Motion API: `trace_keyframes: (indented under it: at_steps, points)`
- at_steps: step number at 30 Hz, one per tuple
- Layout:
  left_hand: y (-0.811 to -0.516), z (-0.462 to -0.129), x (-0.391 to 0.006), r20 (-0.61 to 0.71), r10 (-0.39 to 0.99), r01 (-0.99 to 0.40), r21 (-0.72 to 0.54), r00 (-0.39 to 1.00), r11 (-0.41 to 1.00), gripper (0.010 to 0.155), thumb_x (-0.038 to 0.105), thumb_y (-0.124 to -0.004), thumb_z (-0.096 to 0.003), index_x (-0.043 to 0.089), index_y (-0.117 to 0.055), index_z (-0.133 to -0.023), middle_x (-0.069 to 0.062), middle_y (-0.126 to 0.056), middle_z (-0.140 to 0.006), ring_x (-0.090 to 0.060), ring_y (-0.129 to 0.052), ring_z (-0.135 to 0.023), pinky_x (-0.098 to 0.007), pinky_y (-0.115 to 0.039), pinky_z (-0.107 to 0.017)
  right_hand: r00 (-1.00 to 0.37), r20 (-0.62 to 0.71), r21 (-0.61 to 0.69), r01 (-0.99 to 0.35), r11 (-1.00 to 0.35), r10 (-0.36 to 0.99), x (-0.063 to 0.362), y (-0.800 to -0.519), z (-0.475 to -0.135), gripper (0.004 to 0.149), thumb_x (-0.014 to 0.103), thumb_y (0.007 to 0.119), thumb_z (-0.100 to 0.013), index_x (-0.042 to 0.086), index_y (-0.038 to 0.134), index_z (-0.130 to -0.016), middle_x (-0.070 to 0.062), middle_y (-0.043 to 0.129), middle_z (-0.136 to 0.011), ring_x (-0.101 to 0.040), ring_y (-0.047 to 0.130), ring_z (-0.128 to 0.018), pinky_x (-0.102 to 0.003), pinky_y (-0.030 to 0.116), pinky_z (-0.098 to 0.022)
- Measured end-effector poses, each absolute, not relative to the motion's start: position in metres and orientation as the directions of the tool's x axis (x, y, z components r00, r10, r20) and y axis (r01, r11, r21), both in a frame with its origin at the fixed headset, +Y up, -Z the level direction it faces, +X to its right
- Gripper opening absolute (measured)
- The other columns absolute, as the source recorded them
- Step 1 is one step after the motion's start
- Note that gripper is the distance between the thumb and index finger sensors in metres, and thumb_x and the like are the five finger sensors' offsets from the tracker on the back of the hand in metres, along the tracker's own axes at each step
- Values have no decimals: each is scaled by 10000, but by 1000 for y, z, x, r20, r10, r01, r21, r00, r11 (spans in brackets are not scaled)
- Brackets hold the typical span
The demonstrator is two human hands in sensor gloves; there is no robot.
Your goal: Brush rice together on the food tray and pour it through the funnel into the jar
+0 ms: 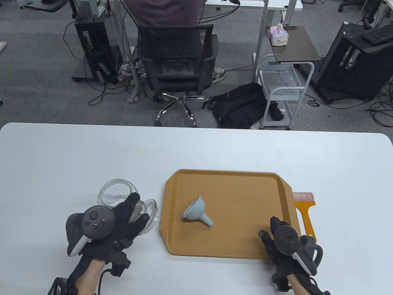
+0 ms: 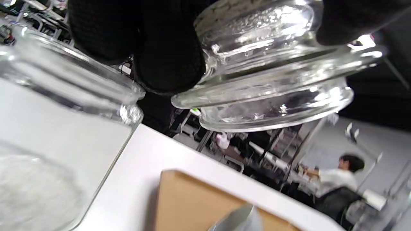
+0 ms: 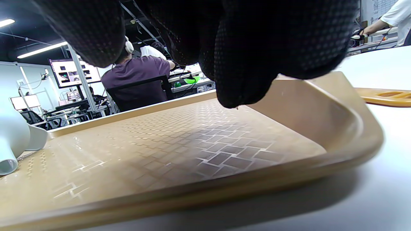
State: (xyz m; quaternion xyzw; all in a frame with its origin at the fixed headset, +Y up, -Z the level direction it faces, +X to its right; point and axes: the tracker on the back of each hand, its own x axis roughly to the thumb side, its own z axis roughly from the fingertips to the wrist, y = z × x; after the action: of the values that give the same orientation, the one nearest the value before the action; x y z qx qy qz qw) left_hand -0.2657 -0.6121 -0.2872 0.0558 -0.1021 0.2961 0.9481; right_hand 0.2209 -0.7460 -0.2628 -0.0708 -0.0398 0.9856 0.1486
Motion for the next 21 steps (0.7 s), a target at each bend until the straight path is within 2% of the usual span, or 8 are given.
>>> trace_keyframes:
  at_steps: [1,3,6,13,17,18,21]
  points:
    - [-608,-290,-269,211,560,-583,65,801,810,815,656,-707,-456,120,-608,-1062,-227,-847,-972,-274,-972,-613,-530,-789,-529,-946,-127,-100,-287,-953,299,221,-746,-263,702,516,767,-489,66,688,-1022,-257,754,-948,-340,971,-559,-477,847,-381]
    - [-602,-297,-277,158,541,-558,95,826,824,820,653,-687,-474,141,-531,-1096,-231,-760,-1028,-280,-909,-669,-548,-729,-582,-946,-124,-104,-288,-952,300,220,-745,-263,702,516,767,-489,66,687,-1022,-260,749,-951,-339,969,-562,-478,847,-383]
    - [-596,-310,-287,55,398,-401,168,916,900,824,628,-701,-473,157,-479,-1112,-228,-693,-1064,-286,-863,-707,-563,-690,-618,-947,-109,-117,-291,-950,303,218,-742,-260,704,516,767,-489,66,685,-1024,-260,744,-955,-339,969,-563,-478,846,-384]
    - [-610,-329,-286,-41,142,-134,153,989,979,817,568,-753,-461,182,-469,-1123,-227,-624,-1111,-323,-808,-771,-600,-622,-675,-952,-67,-135,-288,-948,299,209,-736,-255,704,517,767,-489,66,687,-1023,-261,744,-955,-341,969,-565,-479,847,-385]
    - [-620,-336,-281,-46,96,-89,129,994,988,808,546,-786,-453,191,-508,-1124,-233,-643,-1118,-344,-813,-781,-617,-612,-684,-955,-57,-128,-282,-951,291,206,-737,-255,705,518,767,-488,66,687,-1023,-260,743,-956,-341,969,-567,-479,847,-386]
    - [-621,-337,-281,-45,94,-87,123,995,989,816,583,-785,-455,190,-527,-1121,-236,-655,-1116,-349,-818,-781,-621,-616,-681,-955,-56,-126,-282,-951,291,206,-737,-255,706,519,766,-488,65,687,-1023,-259,743,-956,-341,968,-566,-479,846,-386]
    - [-626,-340,-279,-48,81,-75,109,996,991,807,534,-817,-443,192,-541,-1119,-233,-655,-1121,-357,-813,-786,-626,-606,-687,-956,-54,-122,-280,-952,289,205,-737,-255,705,518,767,-488,66,687,-1023,-260,742,-957,-342,968,-567,-481,846,-387]
